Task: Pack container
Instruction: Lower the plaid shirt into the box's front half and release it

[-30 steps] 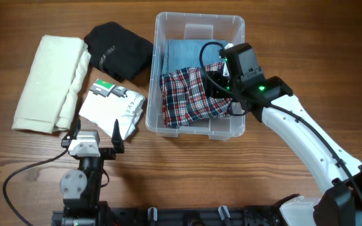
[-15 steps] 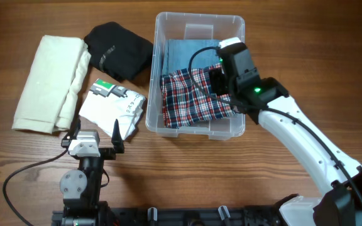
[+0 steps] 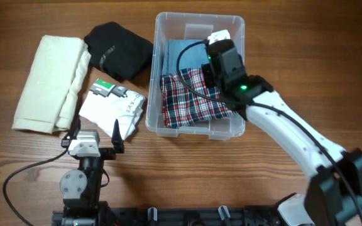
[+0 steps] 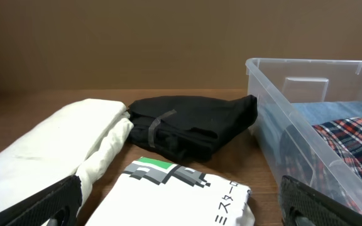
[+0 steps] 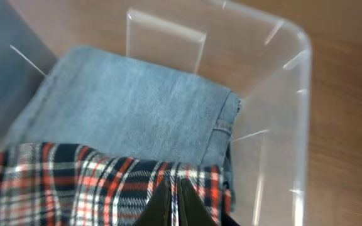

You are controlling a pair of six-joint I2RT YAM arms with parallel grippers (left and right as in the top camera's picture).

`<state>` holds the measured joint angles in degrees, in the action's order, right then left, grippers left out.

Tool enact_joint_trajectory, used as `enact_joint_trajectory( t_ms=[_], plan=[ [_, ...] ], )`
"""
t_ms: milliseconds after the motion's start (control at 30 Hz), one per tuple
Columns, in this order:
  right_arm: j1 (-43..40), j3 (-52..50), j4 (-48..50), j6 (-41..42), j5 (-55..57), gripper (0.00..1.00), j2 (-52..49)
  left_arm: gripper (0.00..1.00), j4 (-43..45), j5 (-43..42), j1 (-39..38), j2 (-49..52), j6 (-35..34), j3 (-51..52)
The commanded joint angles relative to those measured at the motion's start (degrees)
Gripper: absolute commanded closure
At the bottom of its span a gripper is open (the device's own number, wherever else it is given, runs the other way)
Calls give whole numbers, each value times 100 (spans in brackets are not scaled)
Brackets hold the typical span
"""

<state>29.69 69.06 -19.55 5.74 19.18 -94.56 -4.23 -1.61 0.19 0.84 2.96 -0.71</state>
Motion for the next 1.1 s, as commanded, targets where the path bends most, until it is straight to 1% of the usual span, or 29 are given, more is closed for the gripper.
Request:
enact_joint_trajectory(
  t_ms=[0,167,367,467,633,767,867,900,1000,1067],
  plan=[
    [-15,105,125,96,140,96,-444,0,-4,-9,42,-46,111,39],
    [-162,105,168,636,201,96,-964,0,-4,-9,42,-46,111,39],
    [-295,107,254,629,181,96,-1051,0,-4,-9,42,-46,111,39],
    [-293,107,-87,931,157,96,-1049,0,-4,-9,42,-46,111,39],
    [-295,107,-896,1130,-483,96,-1049,0,-7,-9,42,-46,111,39],
    [-295,114,-1268,1117,-1176,96,-1045,0,-7,-9,42,-46,111,39],
    [-295,125,-1377,1119,-1414,96,-1043,0,-4,-9,42,-46,111,39],
    [-295,125,-1370,1088,-1403,96,-1043,0,-7,-9,42,-46,111,39],
    [-295,271,-1307,1047,-863,96,-1005,0,-7,-9,42,-46,111,39],
    [-293,695,-1405,586,-693,96,-817,0,-4,-9,42,-46,111,39]
  ],
)
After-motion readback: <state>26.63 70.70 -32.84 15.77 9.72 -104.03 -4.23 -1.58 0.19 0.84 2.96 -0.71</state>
